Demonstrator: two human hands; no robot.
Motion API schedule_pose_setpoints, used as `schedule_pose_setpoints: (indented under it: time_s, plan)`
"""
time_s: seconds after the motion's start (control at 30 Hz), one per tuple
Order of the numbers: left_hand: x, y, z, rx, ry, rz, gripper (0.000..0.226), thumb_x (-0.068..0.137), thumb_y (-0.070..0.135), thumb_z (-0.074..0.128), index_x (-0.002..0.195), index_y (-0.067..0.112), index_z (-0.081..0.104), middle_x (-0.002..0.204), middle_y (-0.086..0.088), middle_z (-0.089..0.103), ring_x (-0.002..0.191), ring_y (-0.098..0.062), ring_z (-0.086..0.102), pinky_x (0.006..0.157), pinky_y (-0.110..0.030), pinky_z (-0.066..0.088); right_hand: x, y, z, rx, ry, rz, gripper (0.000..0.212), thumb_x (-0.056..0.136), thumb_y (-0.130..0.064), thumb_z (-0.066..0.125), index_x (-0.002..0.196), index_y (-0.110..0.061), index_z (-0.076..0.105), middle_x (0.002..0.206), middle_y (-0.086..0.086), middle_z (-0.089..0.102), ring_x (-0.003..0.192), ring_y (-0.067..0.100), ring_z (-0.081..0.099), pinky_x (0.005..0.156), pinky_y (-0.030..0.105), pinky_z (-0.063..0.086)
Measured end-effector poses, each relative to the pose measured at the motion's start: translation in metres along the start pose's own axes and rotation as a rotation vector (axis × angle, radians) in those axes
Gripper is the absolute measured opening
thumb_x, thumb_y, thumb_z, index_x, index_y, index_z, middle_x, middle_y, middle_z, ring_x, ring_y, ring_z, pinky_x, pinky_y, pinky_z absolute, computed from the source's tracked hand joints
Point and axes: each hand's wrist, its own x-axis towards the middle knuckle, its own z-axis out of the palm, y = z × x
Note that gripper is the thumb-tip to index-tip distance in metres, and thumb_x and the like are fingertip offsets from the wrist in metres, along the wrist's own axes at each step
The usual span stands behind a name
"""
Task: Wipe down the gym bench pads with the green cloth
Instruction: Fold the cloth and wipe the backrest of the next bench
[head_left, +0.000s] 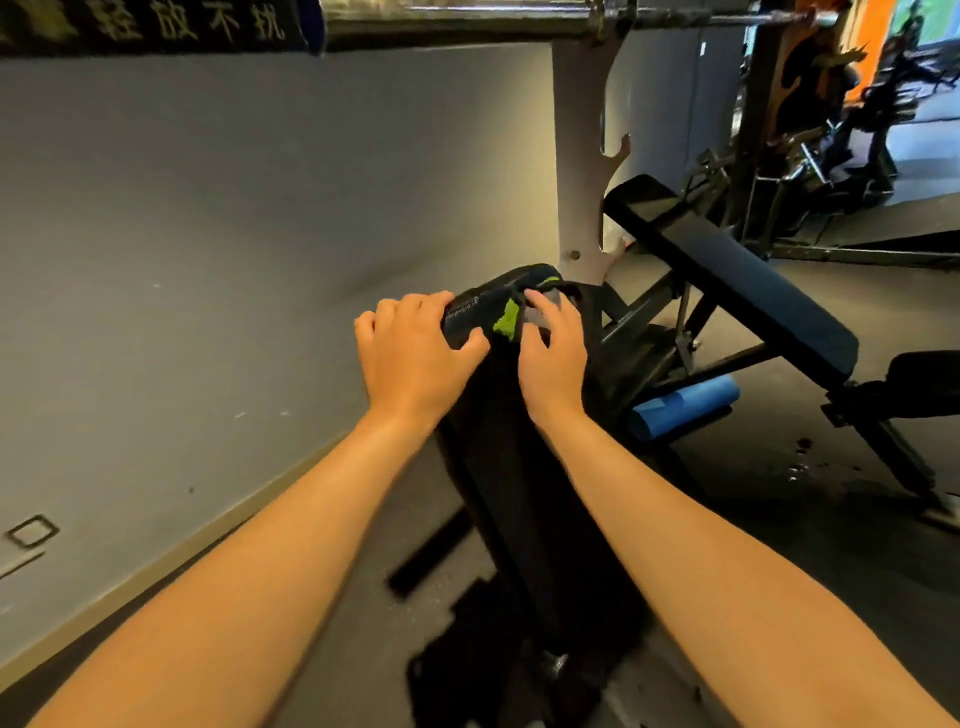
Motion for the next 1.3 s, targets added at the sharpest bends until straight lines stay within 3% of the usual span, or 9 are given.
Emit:
schedule_pose_setpoints:
  time_s: [0.13, 0.23, 0.37, 0.47, 0.7, 0.83, 0.97, 1.1, 1.3]
  plan:
    - [0.014, 0.014, -0.01, 0.08, -0.213, -0.085, 0.032, 0.087, 0.031, 0.055, 0.115, 0.017, 0.06, 0.111, -0.005, 0.058, 0.104, -0.029, 0.046, 0.078, -0.035, 0.03, 0.026, -0.053, 0.022, -0.157, -0.31, -0.287, 0.032, 0.088, -0.007, 0.056, 0.113, -0.016, 0.074, 0.145, 0.004, 0.051, 0.138, 0.014, 0.04, 0.114, 0.025, 0.031]
    - [0.014, 0.017, -0.021, -0.064, -0.296, -0.218, 0.036, 0.085, 0.036, 0.063, 0.116, 0.018, 0.058, 0.112, -0.002, 0.054, 0.109, -0.026, 0.044, 0.087, -0.035, 0.036, 0.044, -0.065, 0.011, -0.33, -0.513, -0.258, 0.031, 0.092, -0.011, 0.054, 0.116, -0.016, 0.074, 0.144, 0.003, 0.053, 0.14, 0.014, 0.037, 0.117, 0.03, 0.028]
    - [0.017, 0.026, -0.036, -0.102, -0.371, -0.268, 0.048, 0.091, 0.047, 0.065, 0.132, 0.024, 0.055, 0.122, 0.004, 0.055, 0.117, -0.018, 0.043, 0.099, -0.033, 0.038, 0.08, -0.07, -0.008, -0.475, -0.509, -0.037, 0.036, 0.099, -0.014, 0.045, 0.127, -0.011, 0.066, 0.15, 0.002, 0.046, 0.148, 0.015, 0.024, 0.12, 0.031, 0.02]
    - [0.025, 0.031, -0.046, -0.082, -0.413, -0.296, 0.047, 0.093, 0.044, 0.065, 0.134, 0.025, 0.054, 0.123, 0.005, 0.054, 0.115, -0.017, 0.045, 0.099, -0.033, 0.041, 0.098, -0.082, -0.008, -0.534, -0.464, 0.111, 0.034, 0.098, -0.014, 0.042, 0.114, -0.012, 0.071, 0.136, 0.007, 0.056, 0.141, 0.028, 0.036, 0.116, 0.037, 0.029]
    - [0.06, 0.046, -0.053, 0.021, -0.611, -0.244, 0.03, 0.088, 0.028, 0.058, 0.115, 0.018, 0.053, 0.114, -0.003, 0.053, 0.107, -0.025, 0.048, 0.089, -0.037, 0.041, 0.065, -0.108, 0.004, -0.598, -0.707, 0.014, 0.032, 0.097, -0.016, 0.05, 0.122, -0.018, 0.069, 0.141, 0.0, 0.055, 0.143, 0.018, 0.032, 0.115, 0.024, 0.019]
    - [0.068, 0.06, -0.035, -0.028, -0.663, -0.133, 0.05, 0.093, 0.03, 0.057, 0.141, 0.022, 0.046, 0.14, -0.002, 0.049, 0.126, -0.025, 0.042, 0.104, -0.04, 0.034, 0.09, -0.098, -0.015, -0.529, -0.577, 0.102, 0.029, 0.097, -0.013, 0.05, 0.122, -0.025, 0.061, 0.132, -0.004, 0.057, 0.133, 0.014, 0.043, 0.108, 0.029, 0.038]
    - [0.065, 0.085, -0.012, 0.035, -0.689, -0.079, 0.063, 0.1, 0.035, 0.051, 0.156, 0.031, 0.024, 0.161, -0.005, 0.025, 0.145, -0.029, 0.02, 0.118, -0.048, 0.017, 0.115, -0.087, -0.038, -0.225, -0.344, 0.472, 0.025, 0.099, -0.014, 0.047, 0.117, -0.03, 0.041, 0.104, 0.0, 0.056, 0.082, 0.009, 0.054, 0.062, 0.023, 0.037]
    - [0.051, 0.115, 0.01, 0.148, -0.682, -0.132, 0.055, 0.101, 0.033, 0.055, 0.15, 0.042, 0.033, 0.166, -0.011, 0.007, 0.151, -0.036, 0.009, 0.118, -0.06, 0.006, 0.106, -0.044, -0.062, -0.019, -0.275, 0.751, 0.017, 0.104, -0.028, 0.042, 0.119, -0.026, 0.048, 0.105, 0.002, 0.058, 0.09, 0.013, 0.055, 0.068, 0.027, 0.04]
    - [0.046, 0.128, 0.025, 0.23, -0.631, -0.218, 0.063, 0.094, 0.011, 0.063, 0.142, 0.043, 0.04, 0.164, -0.01, 0.007, 0.149, -0.037, 0.007, 0.118, -0.062, 0.002, 0.114, -0.017, -0.061, 0.058, -0.256, 0.769, 0.029, 0.1, -0.019, 0.042, 0.115, -0.029, 0.065, 0.125, 0.003, 0.051, 0.102, 0.01, 0.057, 0.077, 0.022, 0.045]
